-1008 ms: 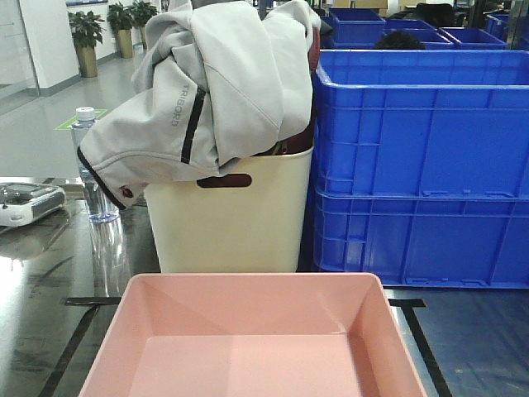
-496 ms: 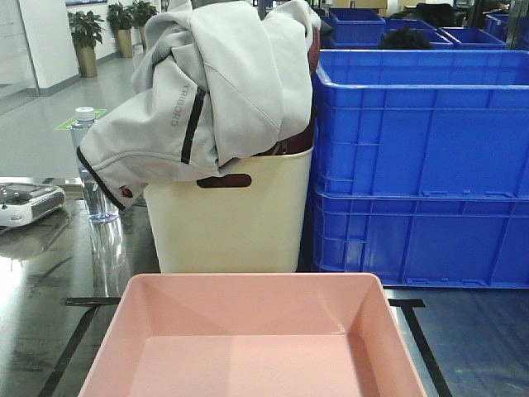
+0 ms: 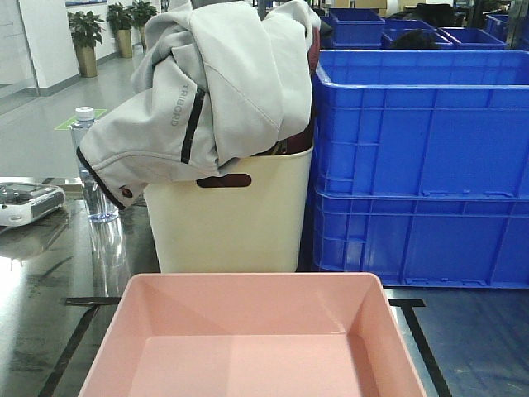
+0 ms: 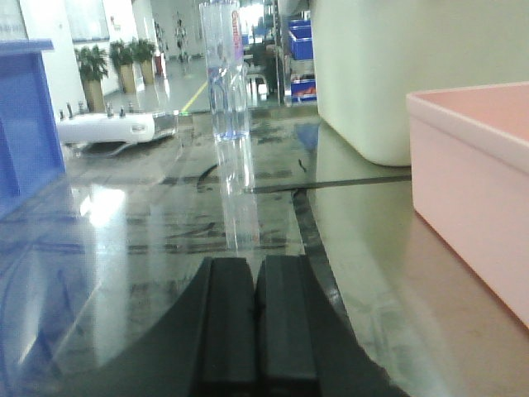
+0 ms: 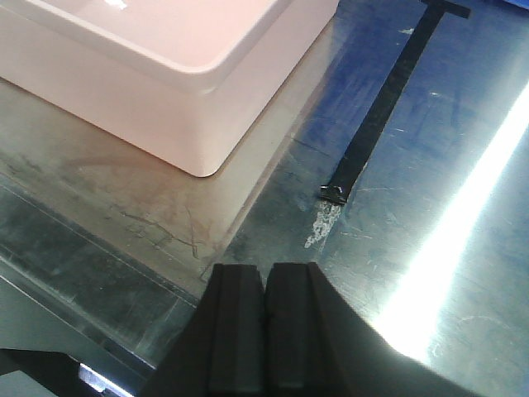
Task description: Grab pink bin and stack on right shelf
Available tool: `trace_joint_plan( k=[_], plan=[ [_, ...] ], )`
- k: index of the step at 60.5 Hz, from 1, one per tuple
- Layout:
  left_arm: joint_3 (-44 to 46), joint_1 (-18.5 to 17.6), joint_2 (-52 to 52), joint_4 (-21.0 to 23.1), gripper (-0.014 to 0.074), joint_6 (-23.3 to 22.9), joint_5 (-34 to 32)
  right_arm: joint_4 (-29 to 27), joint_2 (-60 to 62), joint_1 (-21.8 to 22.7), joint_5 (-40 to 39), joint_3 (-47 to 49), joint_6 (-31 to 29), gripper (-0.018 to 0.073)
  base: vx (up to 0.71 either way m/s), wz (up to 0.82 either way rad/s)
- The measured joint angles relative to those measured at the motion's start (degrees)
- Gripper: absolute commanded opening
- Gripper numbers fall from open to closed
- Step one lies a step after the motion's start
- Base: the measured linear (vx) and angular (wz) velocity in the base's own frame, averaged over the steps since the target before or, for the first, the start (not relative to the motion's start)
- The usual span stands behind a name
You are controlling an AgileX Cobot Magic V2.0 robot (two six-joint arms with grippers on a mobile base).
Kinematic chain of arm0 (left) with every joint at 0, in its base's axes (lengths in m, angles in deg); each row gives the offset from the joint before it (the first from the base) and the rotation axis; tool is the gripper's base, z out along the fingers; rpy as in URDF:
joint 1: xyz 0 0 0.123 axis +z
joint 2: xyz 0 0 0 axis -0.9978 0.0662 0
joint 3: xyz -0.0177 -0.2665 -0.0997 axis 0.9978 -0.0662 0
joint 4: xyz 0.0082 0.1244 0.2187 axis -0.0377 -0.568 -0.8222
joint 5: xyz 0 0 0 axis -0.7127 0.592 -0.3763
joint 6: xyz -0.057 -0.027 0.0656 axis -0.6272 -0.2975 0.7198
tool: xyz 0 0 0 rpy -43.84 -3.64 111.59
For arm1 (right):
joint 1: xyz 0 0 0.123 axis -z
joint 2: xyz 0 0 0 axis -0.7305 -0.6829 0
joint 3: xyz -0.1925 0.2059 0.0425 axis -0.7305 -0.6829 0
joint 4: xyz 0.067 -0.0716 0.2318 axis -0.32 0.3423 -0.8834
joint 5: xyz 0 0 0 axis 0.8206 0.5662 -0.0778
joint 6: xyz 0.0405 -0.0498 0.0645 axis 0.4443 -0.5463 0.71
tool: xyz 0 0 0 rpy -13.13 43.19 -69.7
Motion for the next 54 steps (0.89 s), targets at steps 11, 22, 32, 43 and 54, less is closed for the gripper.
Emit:
trace_joint_plan(
  k=[11, 22, 32, 43, 54],
  plan=[
    [0.0, 0.0, 0.0, 5.0, -0.0003, 3.9, -0.2, 0.0, 0.0, 0.0, 0.0, 0.0, 0.0, -0.0009, 0.00, 0.00],
    [0.0, 0.0, 0.0, 5.7, -0.0003, 4.8, -0.2, 0.0, 0.0, 0.0, 0.0, 0.0, 0.0, -0.0009, 0.00, 0.00],
    [0.0, 0.0, 0.0, 5.9, -0.0003, 4.8, -0.2, 0.0, 0.0, 0.0, 0.0, 0.0, 0.0, -0.0009, 0.00, 0.00],
    [0.0, 0.0, 0.0, 5.9, -0.0003, 4.8, -0.2, 0.0, 0.0, 0.0, 0.0, 0.0, 0.0, -0.0009, 0.00, 0.00],
    [0.0, 0.0, 0.0, 5.9, -0.0003, 4.9, -0.2, 0.0, 0.0, 0.0, 0.0, 0.0, 0.0, -0.0009, 0.00, 0.00]
  ],
)
